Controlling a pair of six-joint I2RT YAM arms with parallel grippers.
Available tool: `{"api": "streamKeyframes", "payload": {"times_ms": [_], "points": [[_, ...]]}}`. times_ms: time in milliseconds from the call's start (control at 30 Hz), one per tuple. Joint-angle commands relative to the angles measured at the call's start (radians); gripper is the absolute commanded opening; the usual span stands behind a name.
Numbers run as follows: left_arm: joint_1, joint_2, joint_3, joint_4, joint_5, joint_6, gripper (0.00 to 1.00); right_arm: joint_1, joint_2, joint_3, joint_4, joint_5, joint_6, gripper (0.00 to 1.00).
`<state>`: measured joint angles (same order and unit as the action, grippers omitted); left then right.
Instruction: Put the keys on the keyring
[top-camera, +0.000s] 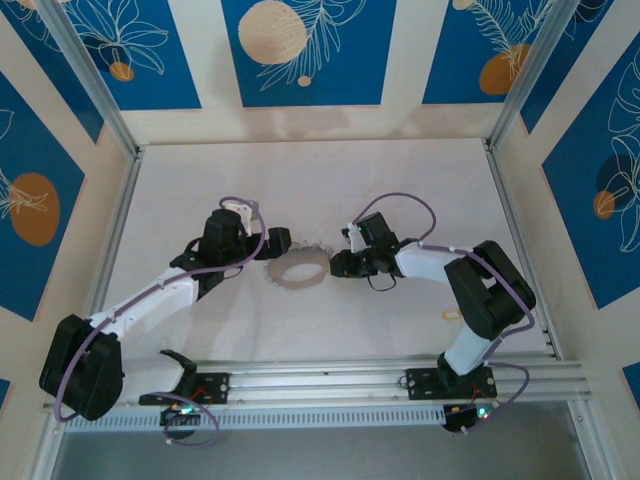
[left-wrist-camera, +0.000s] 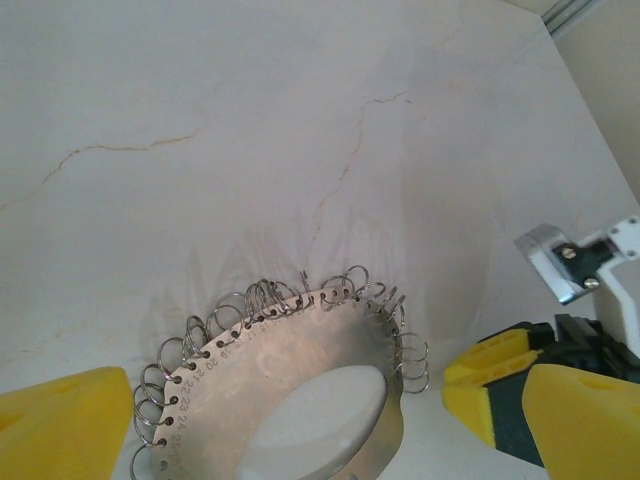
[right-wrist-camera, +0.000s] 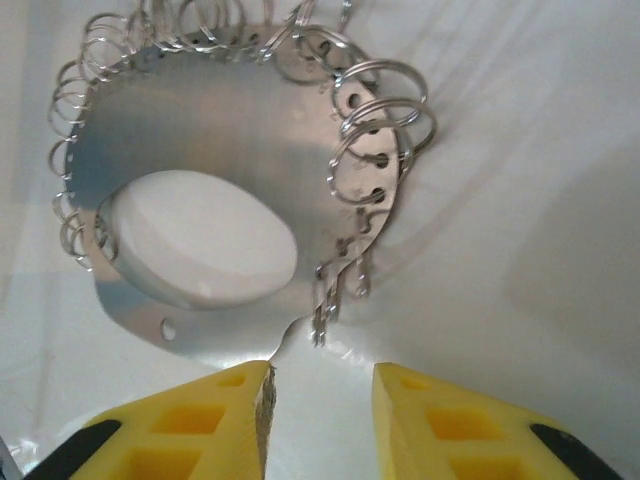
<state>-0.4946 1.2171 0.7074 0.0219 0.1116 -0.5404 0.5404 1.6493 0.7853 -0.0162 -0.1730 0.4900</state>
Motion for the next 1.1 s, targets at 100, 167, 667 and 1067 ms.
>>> {"api": "streamKeyframes", "payload": {"times_ms": [100, 167, 667, 1067], "points": [[-0.014, 0.013, -0.002, 0.034, 0.018, 0.016, 1.0, 0.052, -0.053, -0.053, 0.004, 0.068, 0.057, 0.39], [-0.015, 0.022, 0.004, 0.035, 0.019, 0.015, 1.0, 0.065, -0.038, -0.055, 0.013, 0.076, 0.062, 0.41], [-0.016, 0.051, 0.014, 0.044, 0.025, 0.013, 1.0, 0.064, 0.068, 0.01, 0.092, 0.055, 0.16, 0.39], [-0.016, 0.042, 0.007, 0.042, 0.019, 0.014, 1.0, 0.049, 0.093, 0.036, 0.1, 0.041, 0.173, 0.24]]}}
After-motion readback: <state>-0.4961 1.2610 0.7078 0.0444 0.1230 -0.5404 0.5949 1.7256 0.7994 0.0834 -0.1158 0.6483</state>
